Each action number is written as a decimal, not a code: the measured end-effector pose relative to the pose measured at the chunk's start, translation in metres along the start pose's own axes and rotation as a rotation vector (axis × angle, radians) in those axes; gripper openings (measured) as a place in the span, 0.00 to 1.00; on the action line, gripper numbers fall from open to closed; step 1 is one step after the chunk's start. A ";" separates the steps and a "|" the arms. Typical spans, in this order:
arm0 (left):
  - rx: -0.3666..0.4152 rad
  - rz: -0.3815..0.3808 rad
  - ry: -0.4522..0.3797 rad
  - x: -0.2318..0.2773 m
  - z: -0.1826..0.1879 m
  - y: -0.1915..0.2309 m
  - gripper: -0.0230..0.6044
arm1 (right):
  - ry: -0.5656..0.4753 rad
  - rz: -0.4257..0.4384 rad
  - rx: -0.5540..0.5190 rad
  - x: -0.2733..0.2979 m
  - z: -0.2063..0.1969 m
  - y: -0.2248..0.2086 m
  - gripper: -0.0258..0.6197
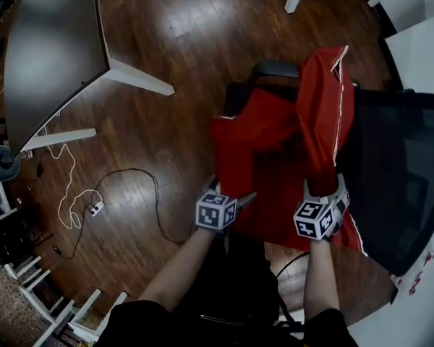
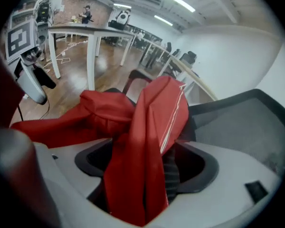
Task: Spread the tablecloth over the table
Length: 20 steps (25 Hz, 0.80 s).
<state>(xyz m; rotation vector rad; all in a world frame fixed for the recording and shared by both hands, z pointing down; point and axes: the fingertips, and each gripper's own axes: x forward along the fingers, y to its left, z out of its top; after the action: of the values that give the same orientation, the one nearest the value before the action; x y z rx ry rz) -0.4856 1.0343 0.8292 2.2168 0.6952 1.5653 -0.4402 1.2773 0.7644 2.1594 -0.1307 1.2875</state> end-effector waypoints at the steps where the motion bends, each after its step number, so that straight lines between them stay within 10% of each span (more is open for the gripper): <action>1: -0.070 0.002 0.045 0.017 -0.015 0.006 1.01 | 0.030 0.007 -0.027 0.012 -0.004 0.004 0.69; 7: -0.416 0.111 0.193 0.083 -0.075 0.051 1.01 | 0.152 0.043 -0.121 0.059 -0.038 0.021 0.69; 12: -0.468 0.122 0.319 0.109 -0.113 0.059 1.01 | 0.206 0.127 -0.122 0.079 -0.067 0.038 0.68; 14: -0.491 0.122 0.338 0.111 -0.123 0.060 0.98 | 0.222 0.152 -0.132 0.079 -0.077 0.045 0.45; 17: -0.490 0.147 0.341 0.113 -0.128 0.065 0.72 | 0.226 0.219 -0.133 0.077 -0.087 0.062 0.08; 20: -0.444 0.159 0.313 0.111 -0.120 0.065 0.30 | 0.227 0.335 -0.117 0.068 -0.094 0.096 0.06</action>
<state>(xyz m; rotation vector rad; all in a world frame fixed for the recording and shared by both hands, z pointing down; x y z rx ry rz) -0.5551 1.0436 0.9899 1.7571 0.2155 1.9472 -0.5129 1.2663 0.8955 1.9307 -0.4786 1.6587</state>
